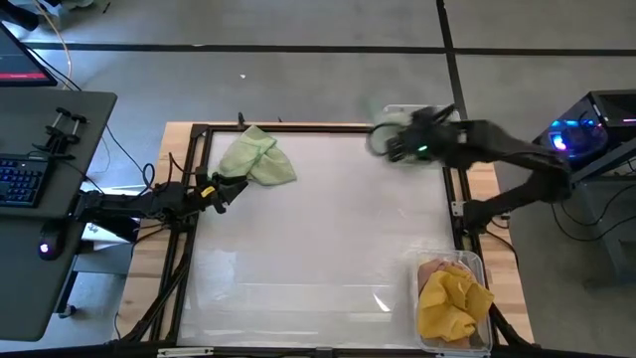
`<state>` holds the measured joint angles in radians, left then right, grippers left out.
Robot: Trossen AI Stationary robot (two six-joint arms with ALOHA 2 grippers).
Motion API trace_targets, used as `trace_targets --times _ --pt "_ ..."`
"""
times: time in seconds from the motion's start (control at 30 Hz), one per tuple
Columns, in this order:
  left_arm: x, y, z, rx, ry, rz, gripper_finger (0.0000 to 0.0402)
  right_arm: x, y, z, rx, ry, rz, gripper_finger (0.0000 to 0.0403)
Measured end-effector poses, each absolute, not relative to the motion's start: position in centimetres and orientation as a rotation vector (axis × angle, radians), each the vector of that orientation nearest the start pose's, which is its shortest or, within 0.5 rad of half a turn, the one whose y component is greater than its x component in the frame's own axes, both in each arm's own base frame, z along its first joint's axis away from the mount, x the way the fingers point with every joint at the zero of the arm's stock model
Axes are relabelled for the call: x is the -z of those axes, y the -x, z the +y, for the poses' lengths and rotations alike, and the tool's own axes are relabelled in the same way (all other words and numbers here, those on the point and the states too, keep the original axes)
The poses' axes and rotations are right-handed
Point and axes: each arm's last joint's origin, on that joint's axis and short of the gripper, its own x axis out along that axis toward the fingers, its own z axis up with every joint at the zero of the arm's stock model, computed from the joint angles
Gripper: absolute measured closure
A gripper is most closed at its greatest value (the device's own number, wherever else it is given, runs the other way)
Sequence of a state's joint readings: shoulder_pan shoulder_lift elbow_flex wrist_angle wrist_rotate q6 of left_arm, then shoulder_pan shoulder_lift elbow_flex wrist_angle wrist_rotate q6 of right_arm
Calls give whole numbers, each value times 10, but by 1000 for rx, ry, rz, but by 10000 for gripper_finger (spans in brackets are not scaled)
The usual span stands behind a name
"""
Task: Sort towels by color in basket
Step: Put the bottom light green towel into the top transparent bin
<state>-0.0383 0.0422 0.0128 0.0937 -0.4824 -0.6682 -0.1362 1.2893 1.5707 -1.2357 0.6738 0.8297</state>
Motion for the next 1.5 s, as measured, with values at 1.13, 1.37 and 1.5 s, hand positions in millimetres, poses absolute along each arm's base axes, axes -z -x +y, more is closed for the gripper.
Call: trace_targets --times 1.13,1.37,1.5 --pt "-174 -92 17 -692 667 -315 207 -283 -169 -283 806 -369 1561 368" --pt "-174 -92 17 -698 668 -319 207 -303 -162 -273 805 -383 1455 280" --pt "-174 -92 17 -699 667 -318 207 -326 -151 -254 848 -421 1449 242"
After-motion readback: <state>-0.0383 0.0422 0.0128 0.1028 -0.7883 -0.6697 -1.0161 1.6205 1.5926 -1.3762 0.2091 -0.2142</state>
